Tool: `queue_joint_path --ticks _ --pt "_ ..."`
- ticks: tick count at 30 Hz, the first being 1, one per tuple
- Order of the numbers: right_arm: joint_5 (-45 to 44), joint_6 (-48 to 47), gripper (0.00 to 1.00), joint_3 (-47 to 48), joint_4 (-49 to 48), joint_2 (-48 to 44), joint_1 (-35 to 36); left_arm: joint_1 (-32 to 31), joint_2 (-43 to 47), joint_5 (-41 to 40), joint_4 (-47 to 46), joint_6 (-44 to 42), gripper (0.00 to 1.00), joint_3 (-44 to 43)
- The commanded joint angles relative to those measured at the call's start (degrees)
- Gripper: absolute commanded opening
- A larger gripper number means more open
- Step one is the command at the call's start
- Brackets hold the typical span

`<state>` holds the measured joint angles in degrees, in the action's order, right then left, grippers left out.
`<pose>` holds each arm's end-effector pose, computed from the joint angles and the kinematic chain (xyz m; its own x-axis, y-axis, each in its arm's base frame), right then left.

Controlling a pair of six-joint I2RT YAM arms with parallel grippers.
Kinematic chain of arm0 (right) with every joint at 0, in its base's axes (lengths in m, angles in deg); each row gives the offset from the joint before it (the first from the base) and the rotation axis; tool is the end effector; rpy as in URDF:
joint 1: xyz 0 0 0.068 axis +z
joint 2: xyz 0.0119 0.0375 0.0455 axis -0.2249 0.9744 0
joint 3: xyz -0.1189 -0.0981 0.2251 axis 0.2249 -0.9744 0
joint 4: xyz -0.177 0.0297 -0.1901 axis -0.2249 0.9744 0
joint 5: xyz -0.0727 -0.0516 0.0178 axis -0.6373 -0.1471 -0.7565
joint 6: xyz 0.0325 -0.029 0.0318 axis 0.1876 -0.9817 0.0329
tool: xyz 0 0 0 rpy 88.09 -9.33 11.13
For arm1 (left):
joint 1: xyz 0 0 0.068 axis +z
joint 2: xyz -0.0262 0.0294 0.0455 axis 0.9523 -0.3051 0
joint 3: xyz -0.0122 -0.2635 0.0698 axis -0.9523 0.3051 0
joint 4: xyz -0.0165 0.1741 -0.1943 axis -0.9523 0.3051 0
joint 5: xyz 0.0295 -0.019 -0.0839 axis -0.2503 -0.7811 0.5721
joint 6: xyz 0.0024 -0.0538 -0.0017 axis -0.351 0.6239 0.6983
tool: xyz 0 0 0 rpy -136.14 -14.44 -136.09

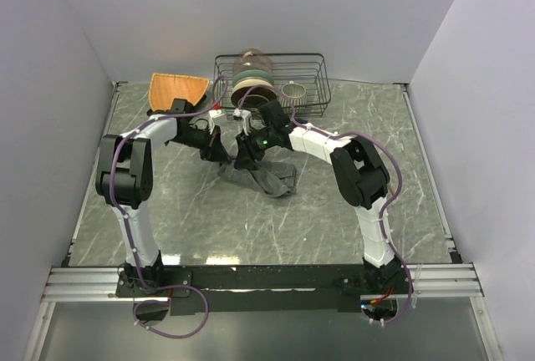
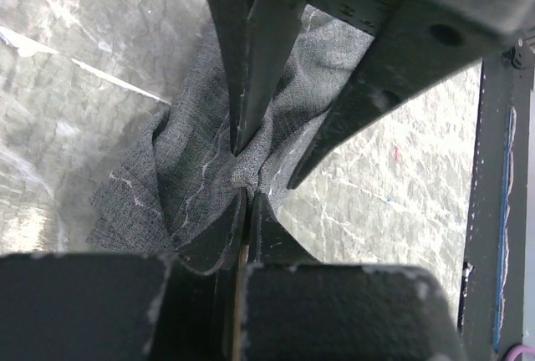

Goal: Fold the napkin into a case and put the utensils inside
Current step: Pick up the top corner of the smaller rectangle folded napkin from the center of the board.

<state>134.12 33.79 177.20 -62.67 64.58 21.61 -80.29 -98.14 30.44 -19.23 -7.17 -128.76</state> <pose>0.3739 0.2895 0.1846 -0.4989 -0.4318 -0.7514 -0.8664 0.2261 0.4452 0.3777 -0.0851 0.1828 -0.5479 0.3805 -0.7450 0.8365 0.2447 -0.4903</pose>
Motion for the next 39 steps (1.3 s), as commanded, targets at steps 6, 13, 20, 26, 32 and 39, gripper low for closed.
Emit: queue_joint_path --ticks 6,13,20,26,32,39 --pt "0.98 0.09 0.26 0.91 0.04 0.22 0.11 0.23 2.46 1.81 -6.27 4.85 0.02 1.72" --pt "-0.06 1.23 0.47 1.88 0.57 1.19 0.02 -0.03 2.99 2.78 -6.28 4.86 0.01 2.25" --pt "-0.86 1.41 0.34 3.11 0.92 2.6 0.28 0.06 2.82 2.86 -5.04 2.92 0.01 2.25" --pt "-2.0 1.67 0.55 2.23 0.57 1.81 0.37 -0.03 3.17 2.87 -4.08 0.82 0.01 2.43" --pt "-1.13 0.27 0.46 4.42 1.44 2.68 0.11 -0.03 3.34 3.04 -3.11 -0.07 0.01 2.34" --pt "1.51 -0.61 0.12 4.08 2.76 2.33 0.02 0.58 2.81 2.96 -7.06 4.85 0.02 2.25"
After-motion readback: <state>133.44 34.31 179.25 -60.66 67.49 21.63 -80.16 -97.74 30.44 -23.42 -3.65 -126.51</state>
